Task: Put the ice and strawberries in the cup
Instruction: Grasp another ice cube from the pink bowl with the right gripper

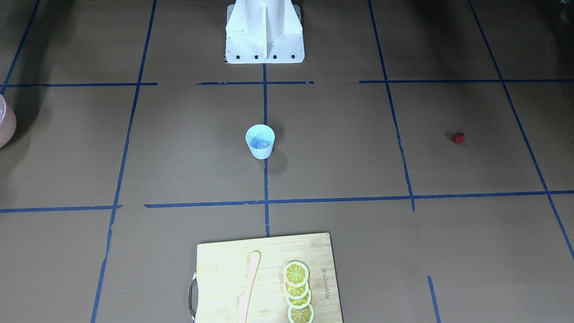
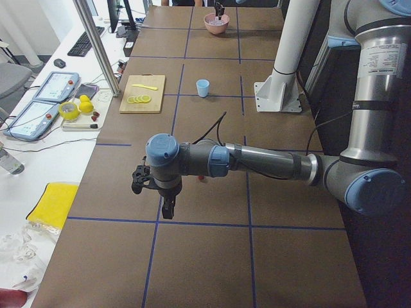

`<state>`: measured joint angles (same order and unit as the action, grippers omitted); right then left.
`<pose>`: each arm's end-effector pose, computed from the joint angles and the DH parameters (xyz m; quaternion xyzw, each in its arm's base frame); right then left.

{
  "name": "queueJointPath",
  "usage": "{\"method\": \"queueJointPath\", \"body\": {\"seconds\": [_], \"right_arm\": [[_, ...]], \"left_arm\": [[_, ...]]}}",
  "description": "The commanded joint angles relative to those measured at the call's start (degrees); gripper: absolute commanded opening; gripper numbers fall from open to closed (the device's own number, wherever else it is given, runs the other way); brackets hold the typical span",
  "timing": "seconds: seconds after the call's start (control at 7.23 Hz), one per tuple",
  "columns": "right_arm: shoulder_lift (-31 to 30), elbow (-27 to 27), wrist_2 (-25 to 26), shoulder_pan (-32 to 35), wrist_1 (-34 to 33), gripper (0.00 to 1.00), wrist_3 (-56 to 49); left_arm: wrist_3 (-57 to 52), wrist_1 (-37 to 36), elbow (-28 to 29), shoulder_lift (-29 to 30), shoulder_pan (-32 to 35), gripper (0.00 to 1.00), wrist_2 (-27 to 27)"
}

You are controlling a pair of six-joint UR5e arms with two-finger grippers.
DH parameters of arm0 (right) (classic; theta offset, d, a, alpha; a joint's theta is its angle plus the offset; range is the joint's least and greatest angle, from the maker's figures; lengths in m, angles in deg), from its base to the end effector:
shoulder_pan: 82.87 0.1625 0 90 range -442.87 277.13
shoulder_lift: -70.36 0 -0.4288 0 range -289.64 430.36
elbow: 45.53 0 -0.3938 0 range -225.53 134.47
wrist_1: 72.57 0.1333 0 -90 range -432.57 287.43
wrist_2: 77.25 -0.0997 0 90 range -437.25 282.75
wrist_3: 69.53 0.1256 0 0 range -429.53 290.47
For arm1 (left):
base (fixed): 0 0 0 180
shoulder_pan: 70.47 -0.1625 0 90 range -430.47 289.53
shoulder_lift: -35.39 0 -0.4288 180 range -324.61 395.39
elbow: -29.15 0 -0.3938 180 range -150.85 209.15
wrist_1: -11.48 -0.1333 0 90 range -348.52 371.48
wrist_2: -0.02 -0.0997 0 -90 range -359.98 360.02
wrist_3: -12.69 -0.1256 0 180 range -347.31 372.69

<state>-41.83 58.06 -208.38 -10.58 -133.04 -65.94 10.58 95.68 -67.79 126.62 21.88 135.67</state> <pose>-0.0595 -0.3530 0.6712 0.1033 -0.3709 -0.1765 0.9059 -0.0640 -0.5000 0.6188 0.0341 0.3868 0.0061 0.9215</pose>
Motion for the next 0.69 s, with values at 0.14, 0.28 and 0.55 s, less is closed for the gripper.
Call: {"method": "queueJointPath", "body": {"seconds": [0.14,0.28,0.55], "right_arm": [[-0.05,-1.64,1.06,-0.57,0.0,0.63,-2.97],[-0.05,-1.64,0.97,-0.66,0.0,0.63,-3.06],[0.04,-1.81,1.06,-1.19,0.0,0.62,-3.06]], "left_arm": [[0.0,0.0,0.0,0.0,-0.07,1.0,0.06],[0.0,0.0,0.0,0.0,0.02,1.0,0.06],[0.0,0.0,0.0,0.0,0.02,1.0,0.06]]}}
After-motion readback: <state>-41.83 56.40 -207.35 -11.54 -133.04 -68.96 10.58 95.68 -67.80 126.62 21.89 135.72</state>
